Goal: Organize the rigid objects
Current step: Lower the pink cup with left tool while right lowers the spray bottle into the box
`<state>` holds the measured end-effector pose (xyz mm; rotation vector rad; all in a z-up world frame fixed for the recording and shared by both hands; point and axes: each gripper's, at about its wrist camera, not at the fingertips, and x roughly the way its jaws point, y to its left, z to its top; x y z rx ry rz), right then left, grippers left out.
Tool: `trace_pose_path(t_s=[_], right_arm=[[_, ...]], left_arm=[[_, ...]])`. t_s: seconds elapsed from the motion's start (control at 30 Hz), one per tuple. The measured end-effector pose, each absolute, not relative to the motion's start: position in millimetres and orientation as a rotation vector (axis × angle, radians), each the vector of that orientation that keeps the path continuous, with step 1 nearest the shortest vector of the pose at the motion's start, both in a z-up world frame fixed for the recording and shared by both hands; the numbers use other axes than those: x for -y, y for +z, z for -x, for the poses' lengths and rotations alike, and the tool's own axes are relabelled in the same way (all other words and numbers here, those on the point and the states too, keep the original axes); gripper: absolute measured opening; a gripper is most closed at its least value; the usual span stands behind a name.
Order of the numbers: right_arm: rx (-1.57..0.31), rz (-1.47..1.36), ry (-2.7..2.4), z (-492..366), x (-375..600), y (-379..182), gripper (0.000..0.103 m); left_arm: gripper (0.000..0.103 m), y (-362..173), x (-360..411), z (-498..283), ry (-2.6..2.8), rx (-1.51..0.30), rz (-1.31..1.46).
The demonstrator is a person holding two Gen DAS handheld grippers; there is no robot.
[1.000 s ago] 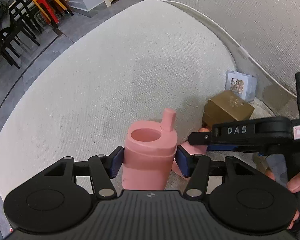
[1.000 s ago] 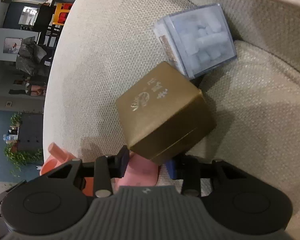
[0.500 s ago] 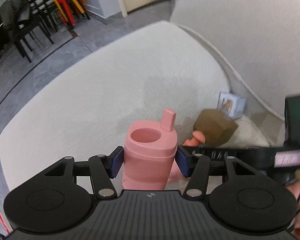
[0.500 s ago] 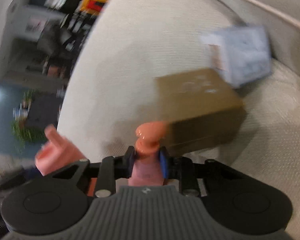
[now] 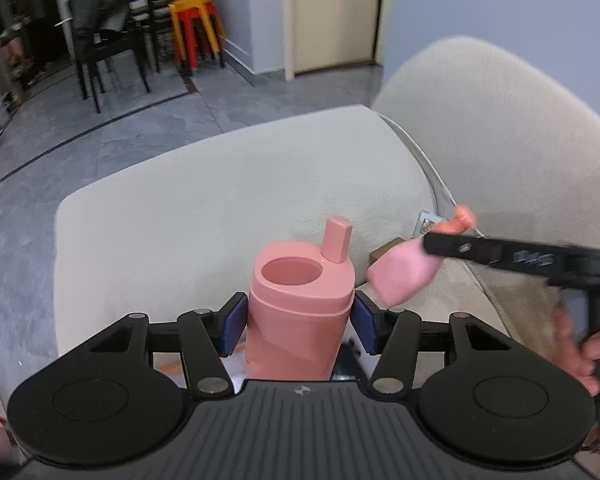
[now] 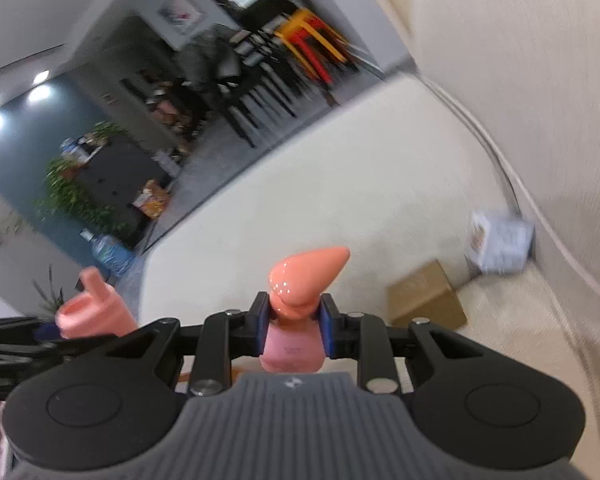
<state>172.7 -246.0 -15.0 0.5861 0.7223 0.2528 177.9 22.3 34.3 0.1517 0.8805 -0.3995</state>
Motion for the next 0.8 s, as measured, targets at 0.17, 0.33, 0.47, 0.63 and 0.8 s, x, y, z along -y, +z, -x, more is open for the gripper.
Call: trace_pose_path(t_s=[0.17,0.33,0.47,0.63,0.8], right_arm=[[-0.714,-0.453,0.391,-143.6,199.8,26.3,0.025],[-0.795,-0.353,0.517,-124.5,137.8,19.2,0.025],[-0.933,-0.314,0.551,-121.5,92.7,-5.5,0.025],[-1.028,-0.257,0.520,-129.9,51.7,-41.3,0.025],[-1.087,-0.231,0.479,-138.3,24.2,-49.6,0.025]], left_arm=[[0.064,23.8,-72.6,-143.6,-0.368,-0.878,-0.062],[0.064,-9.2,-116.9,-126.2,-0.325,-0.950,0.033],[0.064,-42.3,-139.3,-123.9,-0.299,-1.026,0.074],[0.064,-74.0,-158.9,-128.7,-0.284,-1.034,0.140],[0.064,-85.6,-155.0,-136.0,-0.318,-1.027,0.111]])
